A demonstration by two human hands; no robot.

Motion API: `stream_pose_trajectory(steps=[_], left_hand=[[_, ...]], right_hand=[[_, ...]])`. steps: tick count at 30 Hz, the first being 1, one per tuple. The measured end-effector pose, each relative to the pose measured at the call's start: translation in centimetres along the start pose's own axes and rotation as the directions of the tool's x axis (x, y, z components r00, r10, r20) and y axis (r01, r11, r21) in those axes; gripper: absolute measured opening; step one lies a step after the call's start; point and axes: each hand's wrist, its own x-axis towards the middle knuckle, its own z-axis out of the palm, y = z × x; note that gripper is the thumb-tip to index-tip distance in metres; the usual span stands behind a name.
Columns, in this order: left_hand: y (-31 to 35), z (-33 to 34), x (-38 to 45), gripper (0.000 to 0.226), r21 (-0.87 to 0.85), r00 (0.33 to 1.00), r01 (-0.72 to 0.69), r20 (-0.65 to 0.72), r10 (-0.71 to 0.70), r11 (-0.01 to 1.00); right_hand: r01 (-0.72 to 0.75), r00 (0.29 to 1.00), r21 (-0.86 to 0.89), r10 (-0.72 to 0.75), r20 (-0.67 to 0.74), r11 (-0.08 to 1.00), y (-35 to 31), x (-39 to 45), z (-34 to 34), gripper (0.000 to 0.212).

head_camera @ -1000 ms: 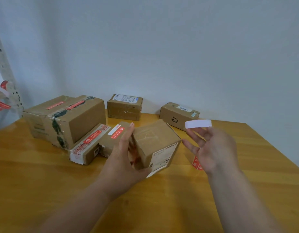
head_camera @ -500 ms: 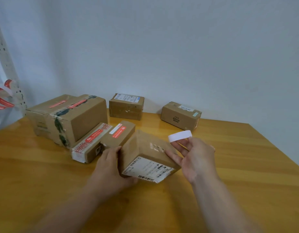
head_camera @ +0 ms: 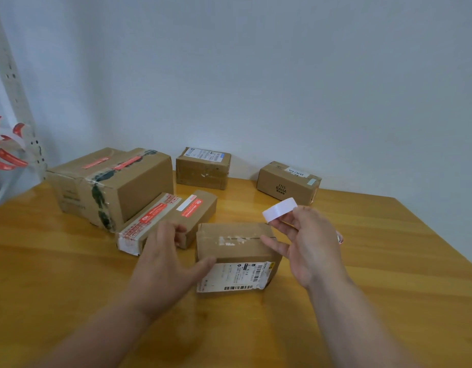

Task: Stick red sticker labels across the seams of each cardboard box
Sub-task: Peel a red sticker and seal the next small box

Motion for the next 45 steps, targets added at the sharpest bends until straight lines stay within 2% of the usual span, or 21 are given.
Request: stream_pose_trajectory(steps=[2, 3, 4, 5, 7, 8, 11, 13, 15, 18, 20, 22, 24, 26, 29, 32, 34, 36, 41, 43, 45], left_hand=[[2.6, -1.0, -0.1, 0.031, -0.047, 0.987, -0.137, -0.093, 0.132, 0.989], [3.9, -1.3, 0.1, 0.019, -0.076, 0.984, -0.161, -0.087, 0.154, 0.984], [5.3, -1.6, 0.4, 0.013, -0.127, 0.986, -0.162, -0.060, 0.155, 0.979], [6.5, -1.7, 0.7, 0.018, -0.197, 0.991, -0.134, -0.017, 0.133, 0.971], [8.4, -1.9, 1.3, 0.035, -0.362, 0.994, -0.019, 0.096, 0.057, 0.932], [8.9, -1.8, 1.6, 0.037, -0.430, 0.989, 0.036, 0.145, 0.030, 0.902], [8.6, -1.4, 2.0, 0.028, -0.507, 0.980, 0.156, 0.190, -0.067, 0.848], [8.1, -1.2, 2.0, 0.026, -0.546, 0.973, 0.218, 0.184, -0.138, 0.809], [7.8, -1.2, 1.9, 0.018, -0.561, 0.967, 0.250, 0.191, -0.170, 0.789], [7.3, -1.3, 1.8, 0.013, -0.540, 0.960, 0.275, 0.202, -0.194, 0.796], [7.1, -1.3, 2.0, 0.014, -0.541, 0.956, 0.287, 0.208, -0.205, 0.790], [6.9, -1.5, 2.1, 0.015, -0.553, 0.953, 0.302, 0.210, -0.221, 0.777], [6.8, -1.5, 2.4, 0.015, -0.581, 0.946, 0.323, 0.220, -0.238, 0.747], [6.7, -1.5, 2.4, 0.015, -0.593, 0.942, 0.335, 0.235, -0.241, 0.732], [6.7, -1.4, 2.5, 0.016, -0.556, 0.943, 0.330, 0.235, -0.237, 0.763], [6.5, -1.3, 2.7, 0.016, -0.405, 0.957, 0.287, 0.155, -0.244, 0.868], [6.3, -1.1, 2.9, 0.018, -0.205, 0.975, 0.214, 0.100, -0.197, 0.955], [6.1, -0.9, 3.0, 0.022, -0.030, 0.987, 0.135, 0.087, -0.132, 0.990], [5.9, -0.3, 3.3, 0.021, 0.250, 0.996, -0.002, 0.089, -0.020, 0.968], [5.9, 0.0, 3.4, 0.020, 0.294, 0.993, -0.029, 0.115, -0.006, 0.955], [5.9, 0.3, 3.5, 0.017, 0.305, 0.991, -0.038, 0.134, -0.004, 0.952]], right_hand=[[0.066, 0.998, -0.105, -0.063, 0.028, 0.992, 0.1, -0.4, 0.6, 0.016], [0.116, 0.993, -0.184, -0.109, 0.050, 0.976, 0.3, -0.7, 1.0, 0.016], [0.195, 0.980, -0.289, -0.178, 0.085, 0.937, 0.5, -1.0, 1.4, 0.017], [0.308, 0.951, -0.400, -0.274, 0.141, 0.863, 0.8, -1.3, 1.7, 0.018], [0.551, 0.832, -0.551, -0.461, 0.308, 0.627, 1.4, -1.9, 2.2, 0.019], [0.647, 0.756, -0.576, -0.516, 0.402, 0.500, 1.6, -2.2, 2.3, 0.019], [0.828, 0.521, -0.530, -0.600, 0.607, 0.184, 2.4, -2.2, 2.1, 0.014], [0.859, 0.435, -0.509, -0.612, 0.660, 0.061, 2.7, -1.8, 1.6, 0.015], [0.863, 0.409, -0.505, -0.599, 0.689, 0.010, 2.9, -1.5, 1.1, 0.019], [0.863, 0.414, -0.506, -0.574, 0.706, 0.000, 2.9, -1.4, 0.7, 0.021], [0.827, 0.484, -0.559, -0.577, 0.658, 0.056, 2.6, -1.4, 0.7, 0.016], [0.705, 0.670, -0.665, -0.540, 0.510, 0.247, 1.8, -1.5, 0.8, 0.014], [0.510, 0.854, -0.706, -0.384, 0.350, 0.491, 1.2, -1.2, 0.7, 0.014], [0.403, 0.915, -0.655, -0.291, 0.279, 0.639, 1.1, -0.7, 0.5, 0.009], [0.370, 0.929, -0.607, -0.278, 0.243, 0.704, 0.9, -0.3, 0.6, 0.009], [0.352, 0.936, -0.631, -0.261, 0.237, 0.691, 0.7, 0.2, 0.9, 0.008], [0.358, 0.933, -0.684, -0.238, 0.269, 0.635, 0.6, 0.6, 1.0, 0.007], [0.378, 0.926, -0.733, -0.219, 0.308, 0.566, 0.7, 1.1, 1.0, 0.009], [0.434, 0.900, -0.847, -0.200, 0.388, 0.308, 1.2, 1.8, 1.3, 0.013], [0.453, 0.886, -0.868, -0.211, 0.413, 0.204, 1.2, 2.0, 1.3, 0.013], [0.469, 0.874, -0.871, -0.221, 0.434, 0.147, 1.5, 2.2, 1.4, 0.012]])
